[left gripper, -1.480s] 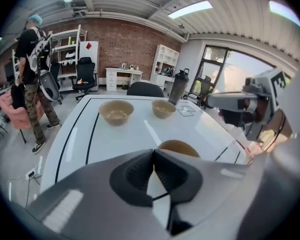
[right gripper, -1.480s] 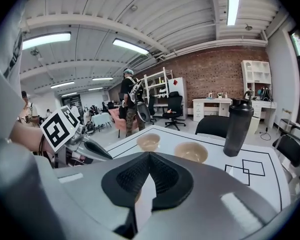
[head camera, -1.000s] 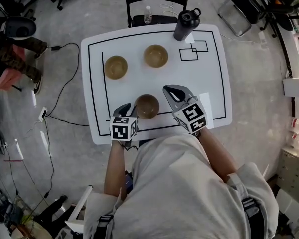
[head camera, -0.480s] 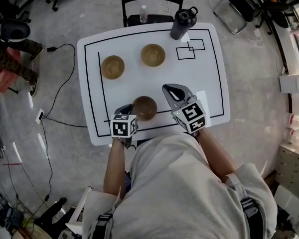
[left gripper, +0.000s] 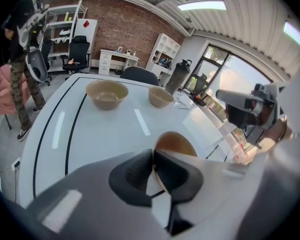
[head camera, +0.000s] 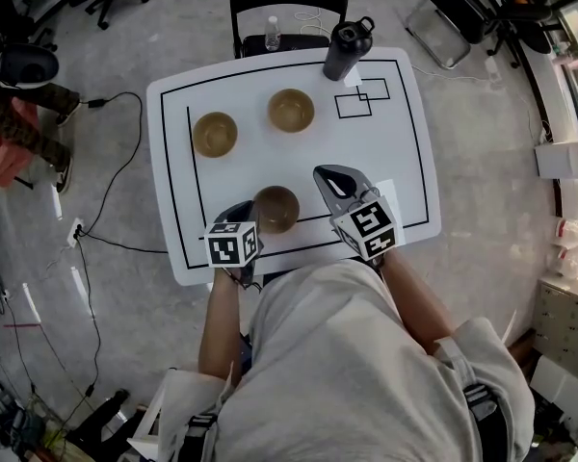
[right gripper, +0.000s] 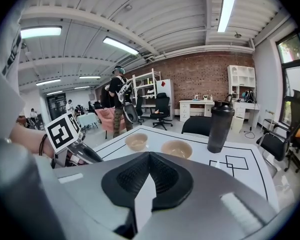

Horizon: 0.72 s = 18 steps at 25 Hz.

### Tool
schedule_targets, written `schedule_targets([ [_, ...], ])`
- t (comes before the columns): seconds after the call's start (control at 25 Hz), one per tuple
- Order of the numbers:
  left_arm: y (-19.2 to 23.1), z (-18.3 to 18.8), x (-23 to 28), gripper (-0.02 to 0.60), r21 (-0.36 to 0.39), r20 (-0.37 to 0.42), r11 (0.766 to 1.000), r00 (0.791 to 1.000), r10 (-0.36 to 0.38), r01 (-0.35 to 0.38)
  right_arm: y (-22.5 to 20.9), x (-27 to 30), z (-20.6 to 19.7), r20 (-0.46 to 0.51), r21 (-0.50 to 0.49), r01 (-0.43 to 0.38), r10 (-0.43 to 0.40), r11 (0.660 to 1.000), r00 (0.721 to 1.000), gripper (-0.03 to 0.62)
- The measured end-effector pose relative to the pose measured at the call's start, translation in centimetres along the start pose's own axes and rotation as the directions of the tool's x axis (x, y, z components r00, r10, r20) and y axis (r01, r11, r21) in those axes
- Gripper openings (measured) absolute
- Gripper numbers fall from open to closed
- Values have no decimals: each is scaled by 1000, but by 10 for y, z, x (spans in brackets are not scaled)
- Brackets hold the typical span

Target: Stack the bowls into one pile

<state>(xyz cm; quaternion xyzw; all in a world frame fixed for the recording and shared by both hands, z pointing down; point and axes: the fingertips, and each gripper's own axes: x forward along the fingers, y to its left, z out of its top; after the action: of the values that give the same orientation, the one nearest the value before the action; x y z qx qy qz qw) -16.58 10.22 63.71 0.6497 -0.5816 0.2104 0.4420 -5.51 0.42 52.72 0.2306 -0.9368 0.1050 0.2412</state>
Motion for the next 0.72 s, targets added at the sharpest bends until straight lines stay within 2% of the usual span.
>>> schedule_targets([
  [0.2,-8,17,-9,20,33,27,999,1000,-2,1,-3,-10,2,-7,8,29,-29,1000,1000,0],
  [0.44,-24,45,-9,20,25,58,999,998,-38,37,-19,-29,-5,-18,31,78,-77,997,997,0],
  [0.72,-39,82,-4,21,30,117,999,992,-38,34,-36,-27,-10,-33,20,59,-58,998,998,0],
])
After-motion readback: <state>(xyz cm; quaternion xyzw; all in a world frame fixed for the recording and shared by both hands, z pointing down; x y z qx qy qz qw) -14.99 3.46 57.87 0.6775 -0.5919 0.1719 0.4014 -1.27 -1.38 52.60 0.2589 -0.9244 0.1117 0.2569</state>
